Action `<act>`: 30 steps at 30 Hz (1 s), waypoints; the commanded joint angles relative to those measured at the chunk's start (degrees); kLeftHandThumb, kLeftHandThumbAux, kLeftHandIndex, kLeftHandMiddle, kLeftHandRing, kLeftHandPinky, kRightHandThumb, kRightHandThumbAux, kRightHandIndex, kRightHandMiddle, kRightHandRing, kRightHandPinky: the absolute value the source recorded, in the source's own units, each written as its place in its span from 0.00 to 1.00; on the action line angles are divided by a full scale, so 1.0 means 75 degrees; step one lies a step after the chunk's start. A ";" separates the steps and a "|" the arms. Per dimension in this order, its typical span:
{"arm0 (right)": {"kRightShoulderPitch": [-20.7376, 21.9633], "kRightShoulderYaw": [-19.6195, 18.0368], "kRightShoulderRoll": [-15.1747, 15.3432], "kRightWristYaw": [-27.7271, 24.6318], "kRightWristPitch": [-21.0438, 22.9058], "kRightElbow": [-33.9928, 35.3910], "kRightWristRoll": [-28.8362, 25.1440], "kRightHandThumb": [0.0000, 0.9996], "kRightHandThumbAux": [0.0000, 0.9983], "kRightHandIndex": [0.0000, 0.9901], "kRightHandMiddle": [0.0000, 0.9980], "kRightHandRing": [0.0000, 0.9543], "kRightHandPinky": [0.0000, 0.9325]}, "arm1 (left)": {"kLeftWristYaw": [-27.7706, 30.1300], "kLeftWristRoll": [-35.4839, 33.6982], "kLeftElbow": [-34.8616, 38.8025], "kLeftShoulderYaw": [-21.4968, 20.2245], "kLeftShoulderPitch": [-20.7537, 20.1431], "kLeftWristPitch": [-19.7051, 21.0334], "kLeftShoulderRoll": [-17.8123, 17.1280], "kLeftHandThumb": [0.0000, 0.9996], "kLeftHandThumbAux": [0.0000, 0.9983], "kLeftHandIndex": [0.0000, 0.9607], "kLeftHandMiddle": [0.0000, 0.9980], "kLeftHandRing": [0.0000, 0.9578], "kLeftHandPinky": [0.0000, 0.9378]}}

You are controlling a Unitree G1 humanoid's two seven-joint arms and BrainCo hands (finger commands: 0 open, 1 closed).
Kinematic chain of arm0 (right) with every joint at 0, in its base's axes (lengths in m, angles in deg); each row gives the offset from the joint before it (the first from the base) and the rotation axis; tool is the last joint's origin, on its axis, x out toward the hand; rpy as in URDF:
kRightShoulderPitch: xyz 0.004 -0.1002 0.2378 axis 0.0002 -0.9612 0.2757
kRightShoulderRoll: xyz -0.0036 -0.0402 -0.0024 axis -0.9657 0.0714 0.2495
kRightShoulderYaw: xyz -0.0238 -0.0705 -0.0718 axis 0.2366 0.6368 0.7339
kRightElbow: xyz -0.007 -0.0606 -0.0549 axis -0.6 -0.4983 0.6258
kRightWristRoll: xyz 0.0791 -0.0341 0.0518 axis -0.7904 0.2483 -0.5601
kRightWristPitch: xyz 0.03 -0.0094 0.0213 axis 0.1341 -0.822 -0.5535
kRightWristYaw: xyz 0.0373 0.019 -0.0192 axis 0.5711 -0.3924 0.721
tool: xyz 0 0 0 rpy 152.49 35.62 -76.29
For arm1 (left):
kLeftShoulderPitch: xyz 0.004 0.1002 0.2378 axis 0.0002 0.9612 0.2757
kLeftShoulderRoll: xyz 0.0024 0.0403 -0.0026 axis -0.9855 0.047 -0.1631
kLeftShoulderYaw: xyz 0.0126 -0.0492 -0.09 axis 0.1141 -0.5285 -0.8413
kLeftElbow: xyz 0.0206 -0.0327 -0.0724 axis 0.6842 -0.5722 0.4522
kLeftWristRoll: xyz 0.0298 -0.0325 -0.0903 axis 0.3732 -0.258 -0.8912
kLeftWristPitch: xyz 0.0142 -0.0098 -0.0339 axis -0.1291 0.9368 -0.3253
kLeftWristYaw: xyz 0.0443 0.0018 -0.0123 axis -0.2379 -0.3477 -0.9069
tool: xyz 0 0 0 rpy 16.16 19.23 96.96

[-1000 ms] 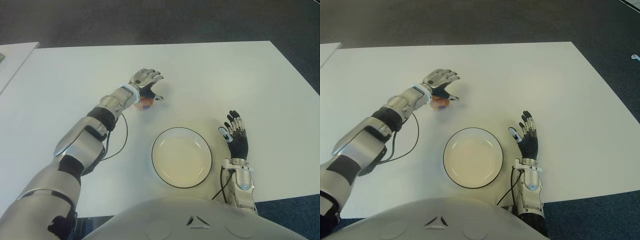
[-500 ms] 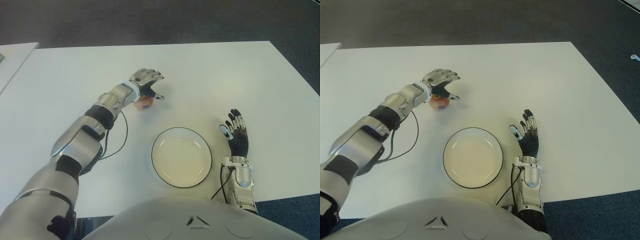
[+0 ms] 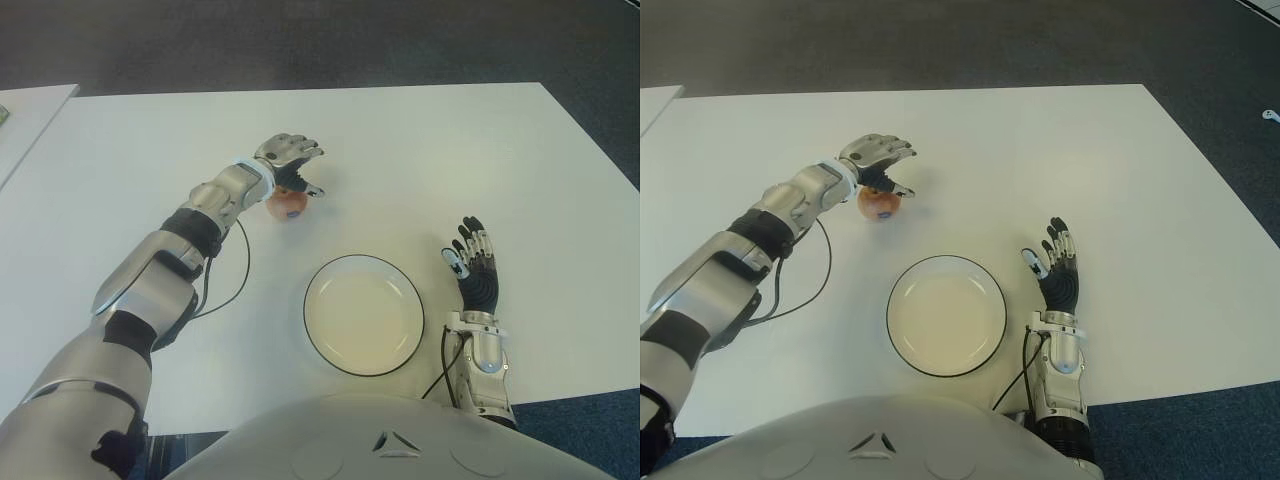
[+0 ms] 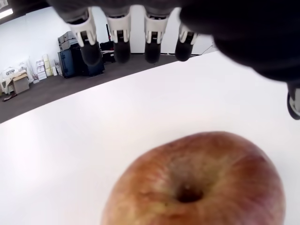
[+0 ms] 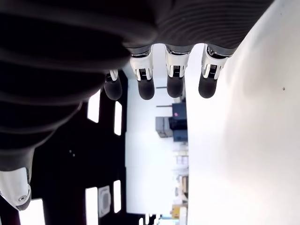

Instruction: Put the apples into the plate.

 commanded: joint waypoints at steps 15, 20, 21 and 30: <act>-0.0295 -0.0184 0.0016 -0.0192 0.0433 -0.0762 -0.0202 0.22 0.56 0.00 0.00 0.00 0.00 | -0.0106 0.0145 -0.0082 0.0129 0.0397 -0.0143 -0.0439 0.24 0.24 0.09 0.03 0.01 0.07; -0.0308 -0.0225 0.0085 -0.0222 0.0493 -0.0695 -0.0207 0.21 0.56 0.00 0.00 0.00 0.00 | -0.0038 0.0157 0.0021 0.0117 0.0480 -0.0135 -0.0520 0.25 0.25 0.09 0.02 0.00 0.05; -0.0313 -0.0231 0.0107 -0.0247 0.0510 -0.0686 -0.0217 0.21 0.57 0.00 0.00 0.00 0.00 | -0.0017 0.0149 0.0048 0.0109 0.0506 -0.0119 -0.0531 0.25 0.25 0.09 0.02 0.00 0.05; -0.0348 -0.0267 0.0222 -0.0425 0.0630 -0.0630 -0.0305 0.20 0.58 0.00 0.00 0.00 0.00 | -0.0025 0.0161 0.0101 0.0116 0.0655 -0.0096 -0.0592 0.27 0.26 0.08 0.02 0.00 0.05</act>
